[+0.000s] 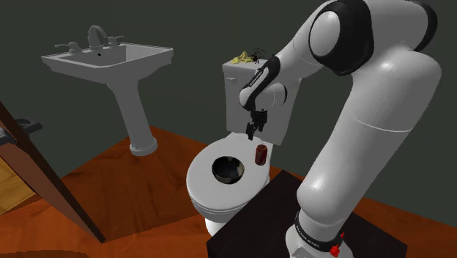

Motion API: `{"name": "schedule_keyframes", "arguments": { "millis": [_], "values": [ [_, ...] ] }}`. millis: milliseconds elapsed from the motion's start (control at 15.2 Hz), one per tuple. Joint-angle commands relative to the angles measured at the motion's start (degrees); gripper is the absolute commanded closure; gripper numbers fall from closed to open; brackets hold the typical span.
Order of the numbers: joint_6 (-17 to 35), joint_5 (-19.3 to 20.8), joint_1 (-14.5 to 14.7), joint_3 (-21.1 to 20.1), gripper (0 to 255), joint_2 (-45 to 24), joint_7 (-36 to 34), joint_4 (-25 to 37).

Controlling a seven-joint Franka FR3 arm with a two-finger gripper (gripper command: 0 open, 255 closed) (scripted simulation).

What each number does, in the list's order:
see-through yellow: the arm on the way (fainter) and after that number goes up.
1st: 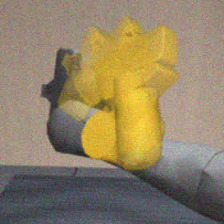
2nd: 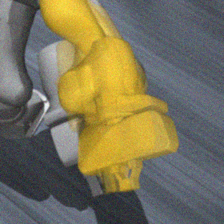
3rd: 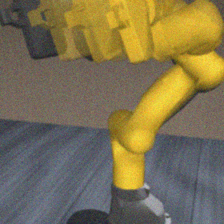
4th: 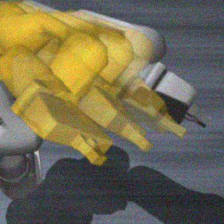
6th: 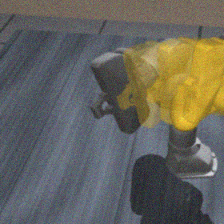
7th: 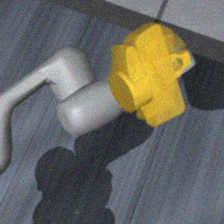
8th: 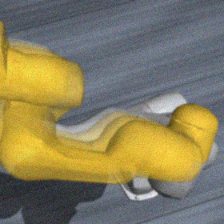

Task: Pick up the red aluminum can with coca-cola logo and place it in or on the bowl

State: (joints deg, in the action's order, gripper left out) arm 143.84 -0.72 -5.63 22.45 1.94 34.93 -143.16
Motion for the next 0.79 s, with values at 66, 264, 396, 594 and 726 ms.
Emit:
{"name": "schedule_keyframes", "arguments": {
  "millis": [66,264,396,594,726],
  "values": [
    [3.21,-4.67,-0.72,0.78,0,-7.29,5.16,2.75],
    [5.63,-9.73,-2.77,0.01,0,-14.52,10.39,6.06],
    [6.86,-12.71,-4.64,-1.03,0,-19.22,13.50,8.61],
    [8.27,-16.06,-7.96,-3.02,0,-26.03,17.23,12.88],
    [9.05,-16.93,-8.94,-3.85,0,-27.95,18.07,13.85]
  ]
}}
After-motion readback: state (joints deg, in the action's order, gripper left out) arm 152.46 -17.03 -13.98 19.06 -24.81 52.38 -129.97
